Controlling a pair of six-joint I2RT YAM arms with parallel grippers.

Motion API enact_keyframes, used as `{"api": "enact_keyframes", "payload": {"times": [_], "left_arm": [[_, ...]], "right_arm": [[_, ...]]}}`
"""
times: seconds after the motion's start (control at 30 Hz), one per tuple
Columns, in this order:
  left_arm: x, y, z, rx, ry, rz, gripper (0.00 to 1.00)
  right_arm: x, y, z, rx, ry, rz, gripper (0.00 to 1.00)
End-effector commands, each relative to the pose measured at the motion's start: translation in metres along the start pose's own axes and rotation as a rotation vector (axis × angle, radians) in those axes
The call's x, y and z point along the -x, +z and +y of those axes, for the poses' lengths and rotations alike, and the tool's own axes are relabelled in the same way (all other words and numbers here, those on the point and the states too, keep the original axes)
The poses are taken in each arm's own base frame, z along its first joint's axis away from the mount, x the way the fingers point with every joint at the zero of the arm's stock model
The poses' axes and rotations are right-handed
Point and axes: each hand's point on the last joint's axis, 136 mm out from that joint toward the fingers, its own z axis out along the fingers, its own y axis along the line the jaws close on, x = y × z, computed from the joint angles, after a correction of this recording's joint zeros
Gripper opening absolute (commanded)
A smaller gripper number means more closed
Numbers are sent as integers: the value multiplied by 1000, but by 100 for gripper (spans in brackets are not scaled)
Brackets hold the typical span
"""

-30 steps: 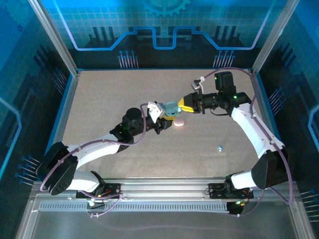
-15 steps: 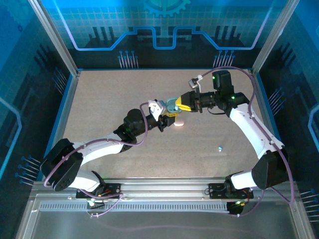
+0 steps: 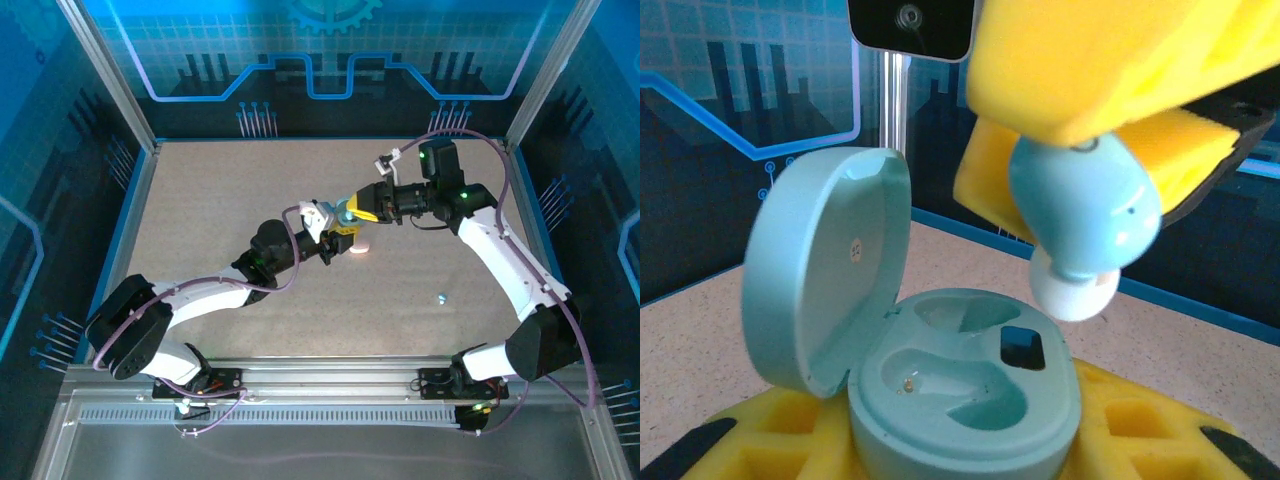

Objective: Insert wireless bluetooth earbuds into charging case

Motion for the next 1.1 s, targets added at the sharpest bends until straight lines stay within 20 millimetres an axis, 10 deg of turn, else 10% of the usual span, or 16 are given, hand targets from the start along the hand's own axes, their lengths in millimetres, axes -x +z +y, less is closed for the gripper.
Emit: {"api": "enact_keyframes", "payload": {"times": [0.0, 1.07], "left_arm": [[28, 4, -10, -42, 9, -87, 37], [34, 1, -14, -64, 21, -111, 36]], "right_arm": [[-2, 6, -2, -29, -16, 16, 23], [-8, 15, -32, -230, -21, 38, 25]]}}
